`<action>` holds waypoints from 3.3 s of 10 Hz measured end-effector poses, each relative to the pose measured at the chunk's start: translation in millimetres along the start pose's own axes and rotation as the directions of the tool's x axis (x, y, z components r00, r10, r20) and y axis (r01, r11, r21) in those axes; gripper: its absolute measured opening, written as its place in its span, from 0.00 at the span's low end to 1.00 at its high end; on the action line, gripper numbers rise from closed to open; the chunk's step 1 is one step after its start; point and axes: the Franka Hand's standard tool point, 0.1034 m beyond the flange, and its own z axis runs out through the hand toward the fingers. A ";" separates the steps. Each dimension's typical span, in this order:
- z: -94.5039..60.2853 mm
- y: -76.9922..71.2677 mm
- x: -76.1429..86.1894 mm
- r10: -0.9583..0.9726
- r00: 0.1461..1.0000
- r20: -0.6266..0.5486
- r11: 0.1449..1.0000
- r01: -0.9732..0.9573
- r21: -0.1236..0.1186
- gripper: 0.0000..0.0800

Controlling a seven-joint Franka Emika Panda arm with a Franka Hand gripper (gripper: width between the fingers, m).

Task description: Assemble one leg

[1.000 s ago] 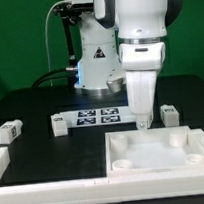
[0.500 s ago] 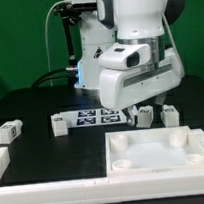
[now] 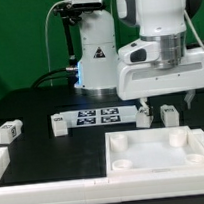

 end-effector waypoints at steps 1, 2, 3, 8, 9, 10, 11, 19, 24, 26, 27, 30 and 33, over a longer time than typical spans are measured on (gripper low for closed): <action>1.2 3.5 -2.5 -0.024 0.999 0.042 1.000 0.024 -0.005 0.81; 1.0 4.2 -0.7 -0.021 0.999 0.041 1.000 0.021 -0.005 0.81; 1.7 4.1 -2.8 -0.023 0.998 0.055 1.000 0.023 -0.006 0.81; 3.3 3.2 -30.4 -0.015 0.849 0.528 0.999 0.038 -0.033 0.81; 5.1 1.4 -34.6 -0.011 0.800 0.600 0.998 0.041 -0.037 0.81; 5.5 -0.6 -41.5 -0.006 0.737 0.676 0.998 0.047 -0.042 0.81; 7.4 -3.3 -44.2 -0.004 0.697 0.717 0.998 0.052 -0.046 0.81; 29.1 -17.7 -45.9 -0.007 0.663 0.749 0.997 0.065 -0.048 0.81; 34.9 -15.1 -49.3 -0.004 0.667 0.745 0.997 0.062 -0.050 0.81; 34.9 -14.7 -50.2 -0.002 0.665 0.746 0.997 0.061 -0.052 0.70; 34.8 -14.6 -50.2 -0.002 0.665 0.747 0.997 0.061 -0.052 0.53; 34.9 -14.4 -50.1 -0.002 0.665 0.746 0.997 0.061 -0.052 0.36; 34.9 -14.4 -50.1 -0.002 0.665 0.746 0.997 0.061 -0.052 0.36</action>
Offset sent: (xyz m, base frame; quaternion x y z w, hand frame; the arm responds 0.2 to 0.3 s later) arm 0.0000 0.0000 0.0000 0.0000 -0.2667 0.0000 0.9638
